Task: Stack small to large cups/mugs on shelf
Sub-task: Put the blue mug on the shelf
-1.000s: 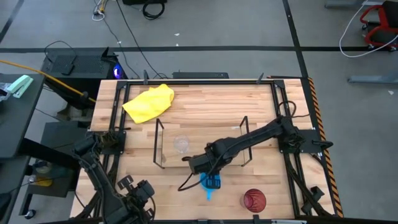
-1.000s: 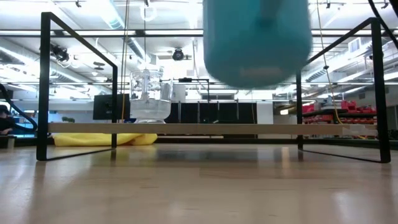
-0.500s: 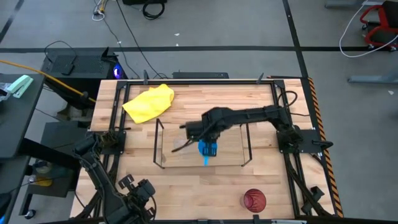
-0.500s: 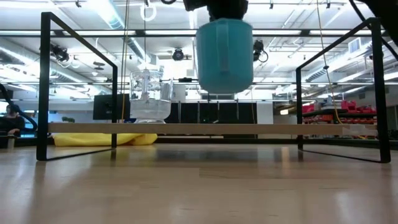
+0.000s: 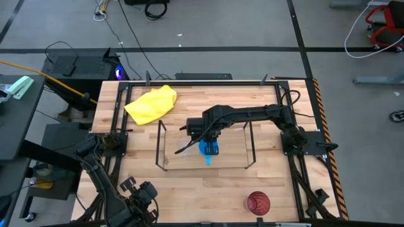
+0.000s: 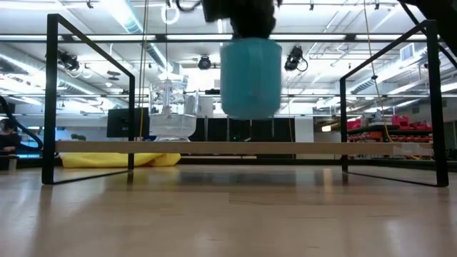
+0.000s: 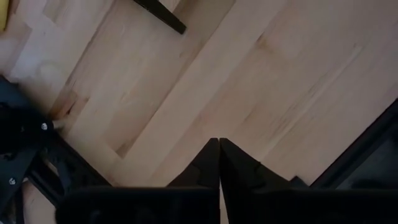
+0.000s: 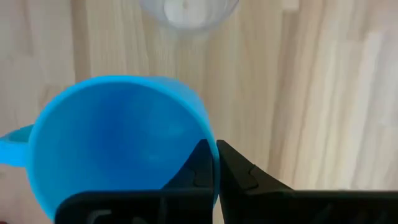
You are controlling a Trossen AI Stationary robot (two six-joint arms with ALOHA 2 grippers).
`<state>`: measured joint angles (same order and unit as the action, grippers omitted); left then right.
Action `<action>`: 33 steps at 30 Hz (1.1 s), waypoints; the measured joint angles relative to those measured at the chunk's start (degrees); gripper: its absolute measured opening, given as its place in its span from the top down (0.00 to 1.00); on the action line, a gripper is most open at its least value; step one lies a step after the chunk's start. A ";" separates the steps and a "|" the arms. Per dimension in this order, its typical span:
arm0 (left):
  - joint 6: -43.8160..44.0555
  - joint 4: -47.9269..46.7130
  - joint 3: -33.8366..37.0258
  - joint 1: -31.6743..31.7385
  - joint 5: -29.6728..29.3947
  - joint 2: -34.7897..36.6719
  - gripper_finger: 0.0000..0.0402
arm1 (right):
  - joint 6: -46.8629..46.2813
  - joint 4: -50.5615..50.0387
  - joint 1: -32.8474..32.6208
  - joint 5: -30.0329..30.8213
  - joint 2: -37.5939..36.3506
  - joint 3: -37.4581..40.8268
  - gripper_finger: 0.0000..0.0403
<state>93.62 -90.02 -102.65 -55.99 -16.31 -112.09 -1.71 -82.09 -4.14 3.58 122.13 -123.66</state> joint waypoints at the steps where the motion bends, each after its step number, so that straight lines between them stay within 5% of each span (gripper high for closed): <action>1: 0.00 0.00 0.00 0.00 -0.03 0.00 0.98 | 0.21 0.05 0.01 -0.11 0.01 1.42 0.99; 9: -0.39 0.01 0.00 0.00 -0.32 0.00 0.94 | 1.76 4.19 0.32 1.73 0.10 7.68 0.99; 33: 0.72 0.01 -0.01 -0.01 -0.40 0.00 0.94 | 1.82 7.09 2.16 -2.10 0.08 7.83 0.93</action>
<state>94.35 -90.01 -102.66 -55.99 -16.71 -112.09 0.12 -75.00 -1.98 1.48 122.21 -115.83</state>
